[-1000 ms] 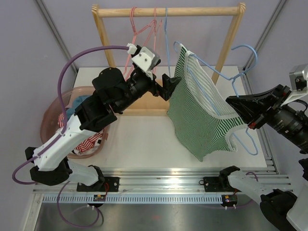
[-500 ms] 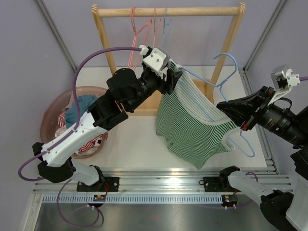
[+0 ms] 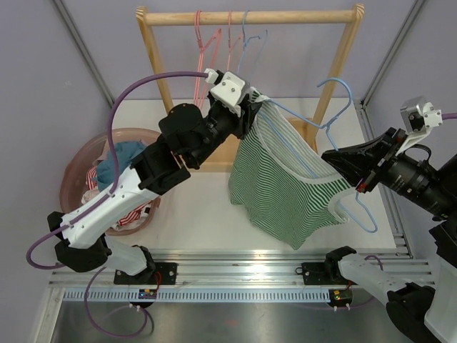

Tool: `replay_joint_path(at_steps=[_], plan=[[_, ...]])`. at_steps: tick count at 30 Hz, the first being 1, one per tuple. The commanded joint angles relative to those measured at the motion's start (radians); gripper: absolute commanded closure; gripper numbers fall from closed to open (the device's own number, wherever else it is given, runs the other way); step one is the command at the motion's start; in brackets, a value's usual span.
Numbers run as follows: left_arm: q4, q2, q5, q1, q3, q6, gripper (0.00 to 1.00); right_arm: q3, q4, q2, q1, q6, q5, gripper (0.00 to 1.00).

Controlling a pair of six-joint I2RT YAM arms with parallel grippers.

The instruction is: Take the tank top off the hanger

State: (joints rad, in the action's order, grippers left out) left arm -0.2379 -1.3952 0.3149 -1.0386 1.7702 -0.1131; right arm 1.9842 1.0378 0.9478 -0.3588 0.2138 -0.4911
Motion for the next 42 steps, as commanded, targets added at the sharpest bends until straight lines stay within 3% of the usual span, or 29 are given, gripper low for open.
replay_joint_path(at_steps=[1,4,7,8,14,24,27,32,35,36,42], plan=[[0.046,0.039,0.056,-0.001,-0.021,-0.016,0.62,-0.005,-0.067,-0.004,0.004,-0.01,0.013,1.0],[0.043,0.05,0.084,0.0,-0.035,-0.019,0.71,-0.018,-0.062,-0.006,0.003,-0.016,0.017,1.0],[0.038,0.061,0.101,0.0,-0.051,-0.022,0.96,-0.036,-0.065,-0.012,0.004,-0.019,0.013,1.0],[0.04,0.067,0.122,0.0,-0.052,-0.02,1.0,-0.041,-0.062,-0.012,0.003,-0.024,0.013,1.0],[0.038,0.082,0.285,0.012,-0.063,-0.013,1.0,-0.076,-0.028,-0.041,0.004,-0.082,-0.021,1.0],[-0.04,0.104,0.351,0.08,-0.046,0.108,1.0,-0.133,-0.015,-0.116,0.004,-0.143,-0.052,1.0],[-0.092,0.099,0.281,0.086,-0.029,0.162,1.0,-0.212,-0.129,-0.188,0.003,-0.152,-0.095,1.0],[-0.171,0.11,0.115,0.086,-0.023,0.246,1.0,-0.451,-0.487,-0.348,0.004,-0.099,-0.106,1.0],[-0.219,0.105,-0.002,0.084,-0.005,0.285,1.0,-0.583,-0.683,-0.426,0.004,-0.041,-0.022,1.0],[-0.215,0.111,-0.102,0.083,-0.012,0.291,1.0,-0.681,-0.759,-0.444,0.003,0.005,0.014,1.0],[-0.063,0.2,-0.419,0.031,-0.213,0.264,1.0,-1.028,-1.52,-0.471,0.003,0.3,0.219,1.0]])
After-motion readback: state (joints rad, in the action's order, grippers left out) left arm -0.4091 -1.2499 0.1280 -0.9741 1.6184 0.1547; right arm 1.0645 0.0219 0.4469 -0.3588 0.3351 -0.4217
